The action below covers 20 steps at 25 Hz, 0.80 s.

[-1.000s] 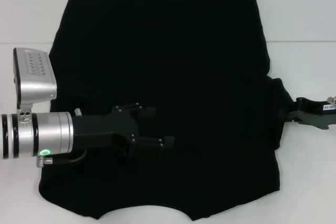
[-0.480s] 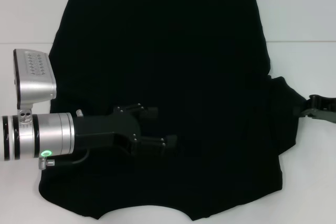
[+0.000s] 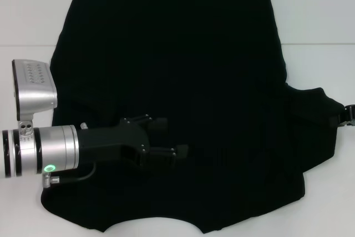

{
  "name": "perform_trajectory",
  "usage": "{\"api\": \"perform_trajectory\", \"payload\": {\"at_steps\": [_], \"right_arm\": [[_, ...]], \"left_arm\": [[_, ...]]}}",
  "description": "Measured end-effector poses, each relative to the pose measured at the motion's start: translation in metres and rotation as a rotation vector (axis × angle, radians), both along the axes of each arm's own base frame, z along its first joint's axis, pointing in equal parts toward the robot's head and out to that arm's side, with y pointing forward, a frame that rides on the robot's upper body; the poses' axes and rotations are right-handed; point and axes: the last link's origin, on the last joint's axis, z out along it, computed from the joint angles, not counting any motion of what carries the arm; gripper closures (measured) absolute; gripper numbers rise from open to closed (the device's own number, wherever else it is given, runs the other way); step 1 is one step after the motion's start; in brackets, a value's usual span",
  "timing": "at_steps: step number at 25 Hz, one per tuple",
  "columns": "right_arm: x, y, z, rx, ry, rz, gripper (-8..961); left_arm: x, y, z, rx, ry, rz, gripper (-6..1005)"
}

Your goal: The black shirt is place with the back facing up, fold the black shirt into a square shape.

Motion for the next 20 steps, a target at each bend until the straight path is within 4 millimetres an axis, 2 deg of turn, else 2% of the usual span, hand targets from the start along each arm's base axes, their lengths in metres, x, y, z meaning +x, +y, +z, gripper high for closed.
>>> {"api": "perform_trajectory", "payload": {"at_steps": [13,20], "right_arm": [[-0.008,0.005,0.015,-0.036,-0.094,0.046,953],[-0.009,0.005,0.015,-0.051,-0.109,0.049,953]], "left_arm": [[0.0,-0.001,-0.001,-0.023,-0.019,0.042,52],[0.001,0.0,-0.001,-0.023,-0.018,0.037,53]]}}
